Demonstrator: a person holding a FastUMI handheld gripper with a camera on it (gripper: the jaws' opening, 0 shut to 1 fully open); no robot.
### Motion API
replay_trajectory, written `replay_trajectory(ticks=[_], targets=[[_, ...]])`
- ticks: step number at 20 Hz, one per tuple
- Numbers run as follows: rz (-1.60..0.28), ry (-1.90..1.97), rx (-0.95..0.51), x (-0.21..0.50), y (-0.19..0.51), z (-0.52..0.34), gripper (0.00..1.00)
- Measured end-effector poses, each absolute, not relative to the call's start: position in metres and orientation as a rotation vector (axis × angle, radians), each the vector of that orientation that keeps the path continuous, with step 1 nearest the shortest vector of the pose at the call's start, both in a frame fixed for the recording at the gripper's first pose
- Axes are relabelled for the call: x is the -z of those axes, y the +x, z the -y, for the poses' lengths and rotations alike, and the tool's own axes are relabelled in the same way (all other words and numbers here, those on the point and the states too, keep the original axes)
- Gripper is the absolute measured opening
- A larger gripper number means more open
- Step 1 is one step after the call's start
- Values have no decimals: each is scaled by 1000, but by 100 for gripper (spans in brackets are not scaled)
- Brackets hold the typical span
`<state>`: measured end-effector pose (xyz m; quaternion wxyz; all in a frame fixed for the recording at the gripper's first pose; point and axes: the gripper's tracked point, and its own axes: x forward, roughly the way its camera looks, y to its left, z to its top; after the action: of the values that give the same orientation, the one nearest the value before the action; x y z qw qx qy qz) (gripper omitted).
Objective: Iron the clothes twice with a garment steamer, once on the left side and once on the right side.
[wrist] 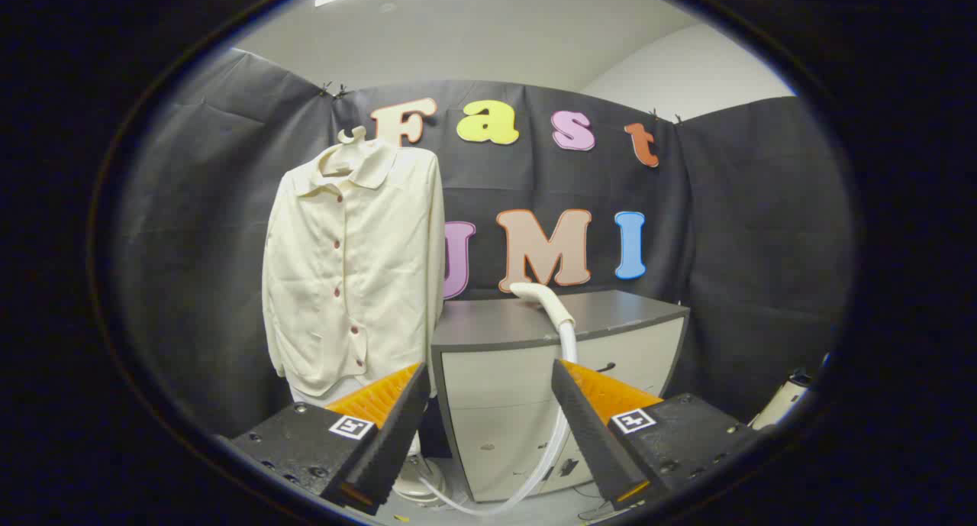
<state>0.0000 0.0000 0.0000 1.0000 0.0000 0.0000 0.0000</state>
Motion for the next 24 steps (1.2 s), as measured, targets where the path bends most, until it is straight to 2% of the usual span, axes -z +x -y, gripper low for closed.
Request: replay_trajectory(ticks=[4,11,24], targets=[[1,7,21,0,-4,9,97],[-5,-28,-35,-13,6,17,97],[-44,-18,-83,-36,82,76,97]])
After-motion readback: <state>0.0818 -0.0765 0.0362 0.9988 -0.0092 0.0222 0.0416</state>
